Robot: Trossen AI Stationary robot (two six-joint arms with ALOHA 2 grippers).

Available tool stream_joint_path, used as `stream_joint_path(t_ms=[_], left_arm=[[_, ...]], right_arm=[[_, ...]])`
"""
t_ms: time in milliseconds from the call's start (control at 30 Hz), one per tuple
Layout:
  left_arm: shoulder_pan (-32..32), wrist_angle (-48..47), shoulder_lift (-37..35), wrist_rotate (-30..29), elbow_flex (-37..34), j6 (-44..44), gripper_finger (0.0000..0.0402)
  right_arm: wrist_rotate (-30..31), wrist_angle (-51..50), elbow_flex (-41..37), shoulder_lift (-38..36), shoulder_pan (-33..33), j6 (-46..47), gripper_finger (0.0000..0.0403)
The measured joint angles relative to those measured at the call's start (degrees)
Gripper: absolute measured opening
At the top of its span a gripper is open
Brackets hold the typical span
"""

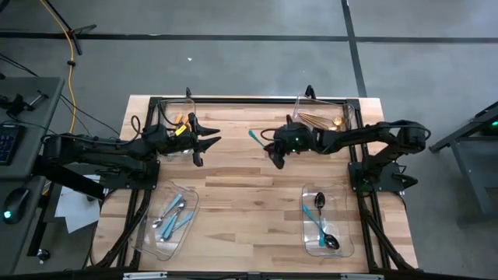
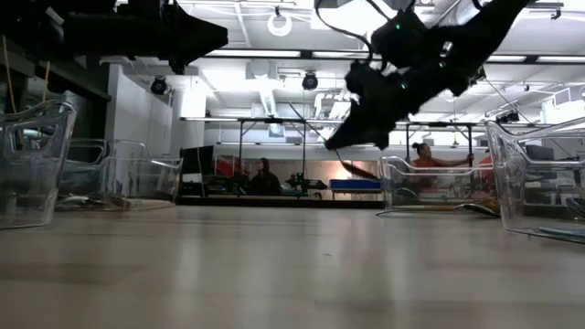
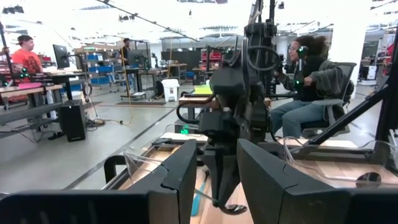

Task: Sort silverware by color (type)
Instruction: Put the blue spoon into the bottom right transparent bin

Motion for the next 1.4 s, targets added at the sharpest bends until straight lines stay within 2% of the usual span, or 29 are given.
stream_joint_path(t_ms=[467,667,967,1167,1400], left_arm=[[0.0,0.5,0.0,-0.3,0.0,0.0,0.0106],[0.0,4.1,2.7,-0.5,0.0,-2.1,0.0106],[0.1,11.7,12.3,0.9,1.0,-2.8,0.0106],[0.1,11.7,14.2,4.8,2.8,-4.1,0.0106],[0.1,11.7,14.2,5.0,2.8,-4.1,0.0106]], right_arm=[[-0.3,29.0,-0.8,0.1,-0.1,-9.8,0.0000],[-4.1,41.5,-3.1,0.3,-0.1,-11.0,0.0000],[-8.2,44.7,-3.2,0.3,1.7,-11.0,0.0000],[-8.4,44.5,-3.2,0.3,1.7,-11.9,0.0000],[-9.0,44.5,-3.2,0.3,1.7,-10.8,0.0000]])
